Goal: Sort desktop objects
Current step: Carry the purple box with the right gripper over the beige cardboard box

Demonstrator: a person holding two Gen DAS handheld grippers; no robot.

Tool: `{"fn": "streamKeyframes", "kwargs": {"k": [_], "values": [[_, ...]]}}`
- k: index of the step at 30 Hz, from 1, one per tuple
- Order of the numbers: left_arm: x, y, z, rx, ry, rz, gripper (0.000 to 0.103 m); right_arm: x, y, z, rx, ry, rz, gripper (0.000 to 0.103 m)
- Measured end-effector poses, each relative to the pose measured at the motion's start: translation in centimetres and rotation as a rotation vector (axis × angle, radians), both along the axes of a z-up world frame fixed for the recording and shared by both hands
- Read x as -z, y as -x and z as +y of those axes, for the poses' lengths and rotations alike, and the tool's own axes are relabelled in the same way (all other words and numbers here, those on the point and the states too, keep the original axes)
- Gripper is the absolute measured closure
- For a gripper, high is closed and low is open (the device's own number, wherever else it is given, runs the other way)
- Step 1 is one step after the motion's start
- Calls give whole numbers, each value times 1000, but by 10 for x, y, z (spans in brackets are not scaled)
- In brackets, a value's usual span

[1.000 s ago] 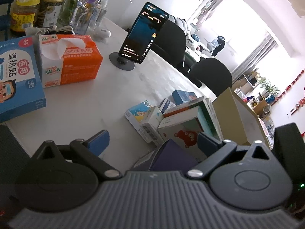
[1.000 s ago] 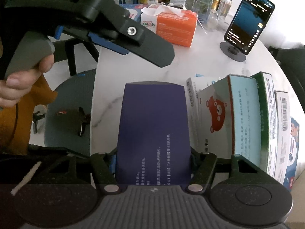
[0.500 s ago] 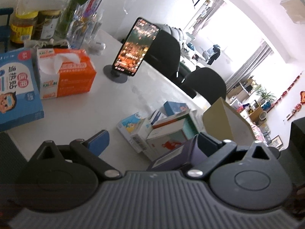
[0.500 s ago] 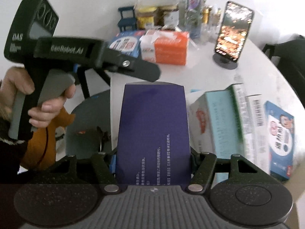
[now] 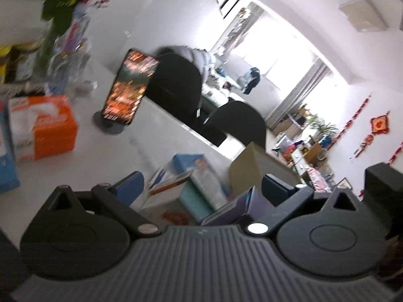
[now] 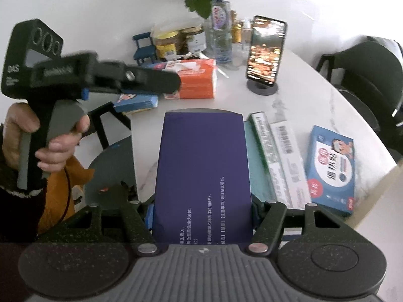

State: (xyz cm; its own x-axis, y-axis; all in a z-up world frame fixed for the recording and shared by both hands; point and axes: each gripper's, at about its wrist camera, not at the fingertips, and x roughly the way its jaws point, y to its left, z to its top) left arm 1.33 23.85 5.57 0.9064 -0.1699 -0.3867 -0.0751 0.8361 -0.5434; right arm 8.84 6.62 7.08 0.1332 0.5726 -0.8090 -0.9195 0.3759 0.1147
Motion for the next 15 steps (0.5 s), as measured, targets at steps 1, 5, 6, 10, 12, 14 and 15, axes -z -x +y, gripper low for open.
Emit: {"fn": "streamKeyframes", "kwargs": {"k": [1,5,6,10,12,14,15], "values": [[-2,-4,-3,11,-2,-9,2,-2,-2,-5,14,-5,-1,36],[-8,-19,-16,63,-6,-33,2,-12,-12,-27,78,-27,-7,36],[-7,-24,-19,74,-4,-31,2,-15,-15,-33,93,-33,-8,36],[-4,-44,-33,122,2,-23,2,-24,-25,-55,159,-54,-13,36],[-3,-53,-40,147,4,-20,2,-27,-33,-69,202,-58,-18,36],[-2,-63,-47,172,6,-18,2,-31,-41,-82,246,-62,-23,36],[-2,-67,-52,186,2,-19,2,-32,-45,-89,267,-64,-24,36]]}}
